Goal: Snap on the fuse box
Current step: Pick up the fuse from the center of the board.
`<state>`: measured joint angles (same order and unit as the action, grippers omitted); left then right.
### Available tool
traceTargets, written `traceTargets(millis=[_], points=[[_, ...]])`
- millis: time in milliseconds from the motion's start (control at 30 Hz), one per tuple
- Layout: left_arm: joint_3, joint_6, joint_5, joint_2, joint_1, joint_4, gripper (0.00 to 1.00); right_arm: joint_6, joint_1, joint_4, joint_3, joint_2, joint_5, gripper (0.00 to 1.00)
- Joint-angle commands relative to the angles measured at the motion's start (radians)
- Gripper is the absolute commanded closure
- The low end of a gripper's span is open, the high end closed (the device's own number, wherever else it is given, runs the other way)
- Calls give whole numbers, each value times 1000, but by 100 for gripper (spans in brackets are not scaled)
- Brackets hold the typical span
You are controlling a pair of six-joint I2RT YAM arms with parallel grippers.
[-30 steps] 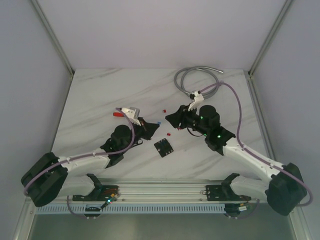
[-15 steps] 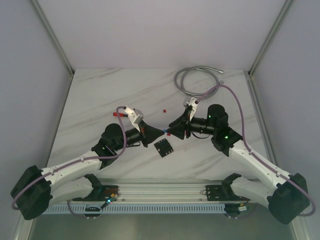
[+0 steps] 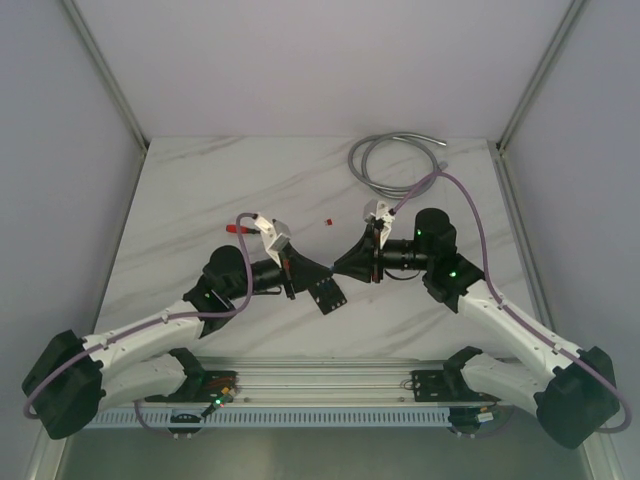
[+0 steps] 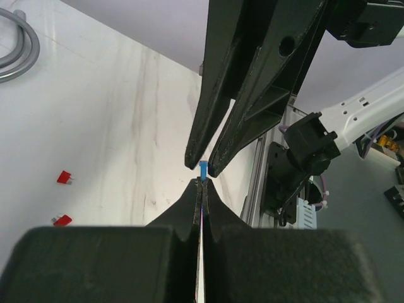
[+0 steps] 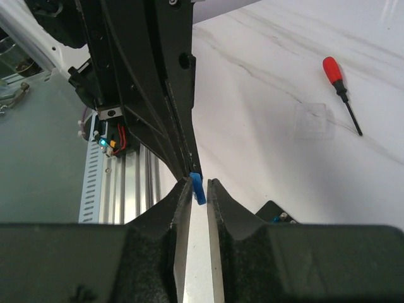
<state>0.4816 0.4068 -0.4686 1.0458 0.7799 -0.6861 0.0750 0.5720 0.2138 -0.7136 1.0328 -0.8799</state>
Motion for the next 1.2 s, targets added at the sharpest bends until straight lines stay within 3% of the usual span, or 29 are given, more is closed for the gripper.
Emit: traceTargets(millis=[0,167,267,533,867,1033,1167], points=[[28,1,-47,12,-4,-49,100,-25,-3,6,-35,-10,-65,82],[31,4,-23,22,-4,-31,100,-44,-3,-4,-35,-15,-69,100],[25,14,41,28,-6,-8,100,-56,-2,-39,-35,-16,-40,100],[-40,94,258,11,-36,43,58,-51,5,-129,-40,29,225,100],[-36,219,638,17,-43,329,28,27,160,-208,-64,163,822,100],[-22,281,688,56,-52,395,11,69,252,-254,-120,282,1017,100],[-10,331,698,91,-60,427,3,92,307,-263,-149,362,1100,100]])
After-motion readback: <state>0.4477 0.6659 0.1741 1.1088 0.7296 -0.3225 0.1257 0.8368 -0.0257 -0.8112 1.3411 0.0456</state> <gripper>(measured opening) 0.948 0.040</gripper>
